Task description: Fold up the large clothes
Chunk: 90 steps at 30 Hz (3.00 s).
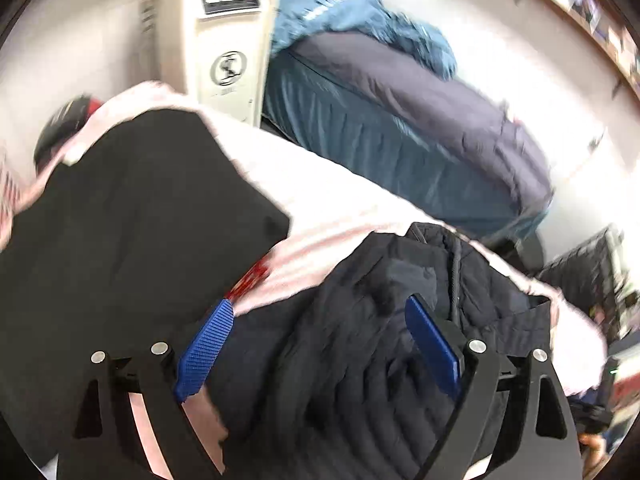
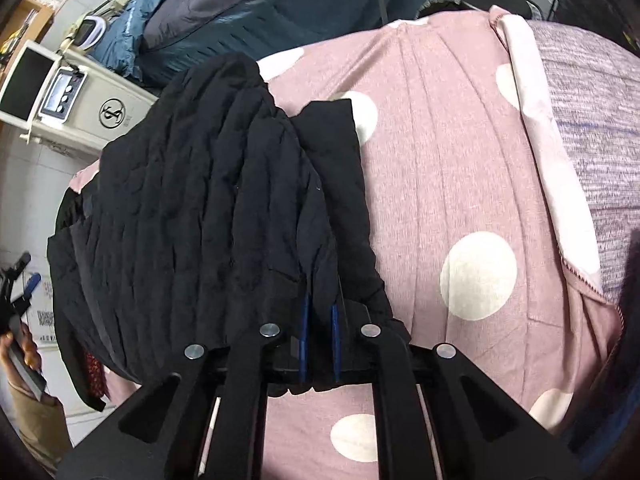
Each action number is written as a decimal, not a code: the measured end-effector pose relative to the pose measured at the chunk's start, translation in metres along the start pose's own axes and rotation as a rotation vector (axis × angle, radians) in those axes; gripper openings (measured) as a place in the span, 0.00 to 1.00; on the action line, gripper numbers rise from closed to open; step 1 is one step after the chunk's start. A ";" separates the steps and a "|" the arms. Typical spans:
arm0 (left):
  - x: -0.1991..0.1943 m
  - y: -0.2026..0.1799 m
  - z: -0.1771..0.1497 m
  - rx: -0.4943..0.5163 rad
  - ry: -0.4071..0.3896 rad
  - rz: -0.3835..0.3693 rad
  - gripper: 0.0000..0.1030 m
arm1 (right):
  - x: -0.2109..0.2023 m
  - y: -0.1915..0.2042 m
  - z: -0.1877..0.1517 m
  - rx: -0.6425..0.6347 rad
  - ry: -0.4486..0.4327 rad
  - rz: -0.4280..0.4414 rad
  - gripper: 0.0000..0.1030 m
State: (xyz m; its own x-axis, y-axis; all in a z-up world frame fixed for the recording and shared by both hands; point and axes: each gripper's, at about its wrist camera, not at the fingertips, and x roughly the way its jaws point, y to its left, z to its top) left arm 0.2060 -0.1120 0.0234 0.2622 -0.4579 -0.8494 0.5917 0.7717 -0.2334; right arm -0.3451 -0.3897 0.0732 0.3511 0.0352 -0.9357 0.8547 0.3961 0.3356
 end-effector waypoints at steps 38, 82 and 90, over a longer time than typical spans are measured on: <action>-0.005 0.065 -0.011 -0.025 0.053 -0.089 0.94 | -0.004 -0.008 0.004 0.025 -0.094 -0.131 0.25; 0.172 -0.051 -0.104 0.070 0.352 0.094 0.96 | 0.101 0.087 -0.018 -0.361 0.074 -0.192 0.86; 0.099 -0.026 -0.111 -0.002 0.239 -0.077 0.94 | 0.029 0.058 -0.050 -0.328 -0.060 -0.039 0.88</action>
State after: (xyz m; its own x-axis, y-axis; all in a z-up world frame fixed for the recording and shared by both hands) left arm 0.1314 -0.1287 -0.1077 0.0285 -0.3984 -0.9168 0.6012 0.7395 -0.3027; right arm -0.3044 -0.3197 0.0600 0.3508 -0.0364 -0.9357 0.7025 0.6710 0.2372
